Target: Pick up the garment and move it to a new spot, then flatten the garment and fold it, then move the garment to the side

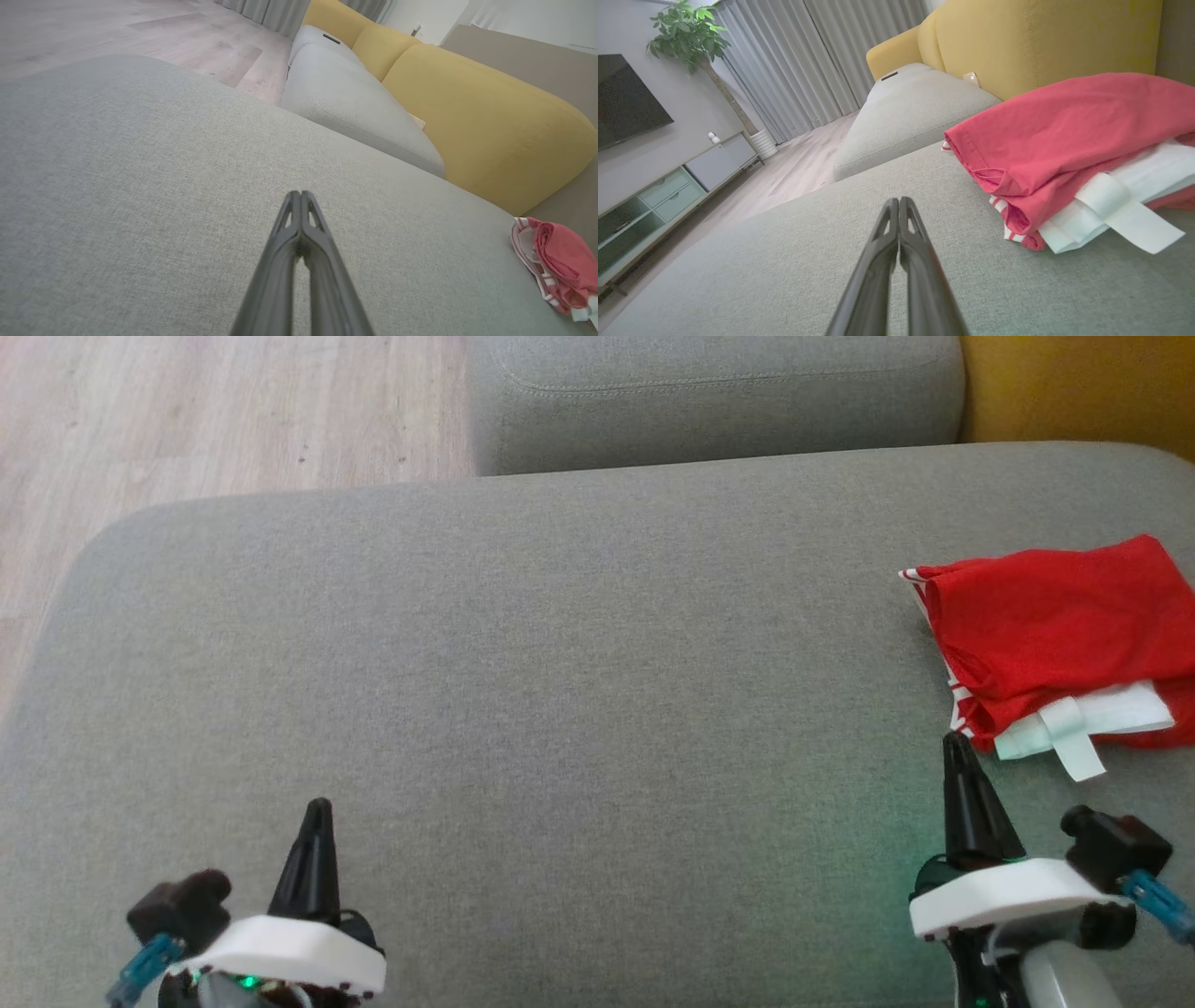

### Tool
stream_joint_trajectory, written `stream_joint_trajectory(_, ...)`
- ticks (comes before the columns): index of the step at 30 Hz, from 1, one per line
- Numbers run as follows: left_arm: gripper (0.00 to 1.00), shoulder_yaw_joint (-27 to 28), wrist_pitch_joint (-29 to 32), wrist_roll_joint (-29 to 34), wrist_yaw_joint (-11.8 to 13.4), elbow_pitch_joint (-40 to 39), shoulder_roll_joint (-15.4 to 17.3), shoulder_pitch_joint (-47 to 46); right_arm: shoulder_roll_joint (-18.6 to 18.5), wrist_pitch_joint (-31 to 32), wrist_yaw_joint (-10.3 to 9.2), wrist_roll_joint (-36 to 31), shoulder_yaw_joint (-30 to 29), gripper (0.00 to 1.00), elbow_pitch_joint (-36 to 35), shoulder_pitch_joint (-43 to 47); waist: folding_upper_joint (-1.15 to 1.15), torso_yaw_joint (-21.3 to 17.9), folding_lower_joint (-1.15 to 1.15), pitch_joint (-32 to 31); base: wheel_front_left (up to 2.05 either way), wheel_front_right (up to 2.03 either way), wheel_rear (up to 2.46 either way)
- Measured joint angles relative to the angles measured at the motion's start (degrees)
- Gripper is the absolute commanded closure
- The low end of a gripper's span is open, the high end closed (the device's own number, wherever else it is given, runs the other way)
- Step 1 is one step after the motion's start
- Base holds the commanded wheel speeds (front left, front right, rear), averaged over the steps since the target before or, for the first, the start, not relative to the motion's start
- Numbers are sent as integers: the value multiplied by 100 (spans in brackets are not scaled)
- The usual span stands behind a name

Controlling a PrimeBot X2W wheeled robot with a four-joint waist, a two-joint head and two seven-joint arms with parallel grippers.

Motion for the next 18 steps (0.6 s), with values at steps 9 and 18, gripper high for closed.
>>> stream_joint_trajectory(9,100,85,130,-546,-21,33,0,-55,-1,122,0,595,-68,100,-13,-1,0,0,0,-3,0,0,0)
stream_joint_trajectory(18,100,148,282,-1094,-81,63,0,-130,-1,269,0,1201,-119,100,-34,-1,0,-1,0,-7,0,0,0)
